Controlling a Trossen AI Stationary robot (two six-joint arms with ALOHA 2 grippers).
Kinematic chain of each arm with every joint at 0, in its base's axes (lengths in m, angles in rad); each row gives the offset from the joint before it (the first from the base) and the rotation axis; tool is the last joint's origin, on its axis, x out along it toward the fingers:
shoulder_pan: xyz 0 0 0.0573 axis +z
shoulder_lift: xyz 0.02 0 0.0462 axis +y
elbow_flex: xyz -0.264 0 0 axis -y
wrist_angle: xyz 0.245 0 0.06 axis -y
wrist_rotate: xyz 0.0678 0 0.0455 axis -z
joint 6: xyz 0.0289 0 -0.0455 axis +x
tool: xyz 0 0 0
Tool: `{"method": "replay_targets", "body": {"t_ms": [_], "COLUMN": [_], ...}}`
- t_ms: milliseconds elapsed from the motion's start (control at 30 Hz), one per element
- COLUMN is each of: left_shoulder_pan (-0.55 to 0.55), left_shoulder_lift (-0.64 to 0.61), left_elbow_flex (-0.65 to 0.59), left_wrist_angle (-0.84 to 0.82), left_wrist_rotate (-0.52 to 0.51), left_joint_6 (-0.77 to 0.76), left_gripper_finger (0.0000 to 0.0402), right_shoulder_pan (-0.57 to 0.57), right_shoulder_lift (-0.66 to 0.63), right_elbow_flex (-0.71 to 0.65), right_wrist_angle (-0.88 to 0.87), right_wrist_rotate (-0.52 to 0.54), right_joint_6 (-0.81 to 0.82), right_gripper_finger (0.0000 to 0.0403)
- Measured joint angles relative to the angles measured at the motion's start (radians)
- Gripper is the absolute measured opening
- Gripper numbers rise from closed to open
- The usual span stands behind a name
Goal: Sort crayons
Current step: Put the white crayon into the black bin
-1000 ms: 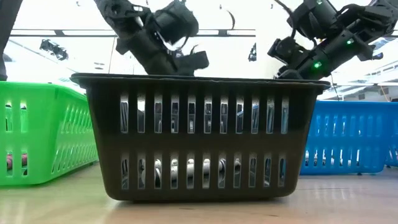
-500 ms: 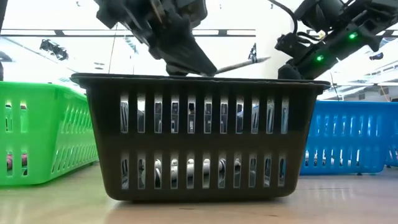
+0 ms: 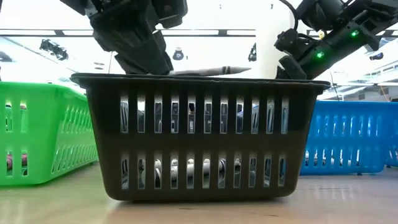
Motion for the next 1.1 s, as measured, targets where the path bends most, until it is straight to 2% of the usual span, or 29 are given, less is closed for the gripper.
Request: {"method": "replay_targets", "body": {"t_ms": [233,533,700,767,900,1000,1100], "left_shoulder_pan": [-0.005,-0.005,-0.005,-0.005,-0.005,-0.005,-0.002], "left_shoulder_lift": [0.045,0.165,0.204,0.206,0.206,0.204,0.204], "left_elbow_flex": [0.029,0.257,0.357,0.373,0.377,0.384,0.441], "left_wrist_angle": [-0.046,-0.375,-0.464,-0.47,-0.484,-0.492,-0.533], "left_wrist_rotate": [-0.001,-0.001,-0.047,-0.068,-0.07,-0.009,0.035], "left_joint_6": [0.049,0.178,0.317,0.326,0.329,0.327,0.327], "left_gripper_finger": [0.0025,0.0025,0.0025,0.0027,0.006,0.0099,0.0126], "right_shoulder_pan": [0.0,0.0,0.0,0.0,0.0,0.0,0.0], "right_shoulder_lift": [0.006,0.008,0.008,0.008,0.008,0.008,0.008], "right_elbow_flex": [0.0,0.0,0.0,0.0,0.0,0.0,0.0], "right_wrist_angle": [0.017,0.017,0.015,0.01,-0.006,-0.011,-0.011], "right_wrist_rotate": [-0.037,-0.037,-0.053,-0.066,-0.07,-0.071,-0.071], "right_joint_6": [-0.002,-0.009,-0.011,-0.011,-0.011,-0.02,-0.027], "right_gripper_finger": [0.0134,0.0134,0.0133,0.0133,0.0133,0.0133,0.0132]}}
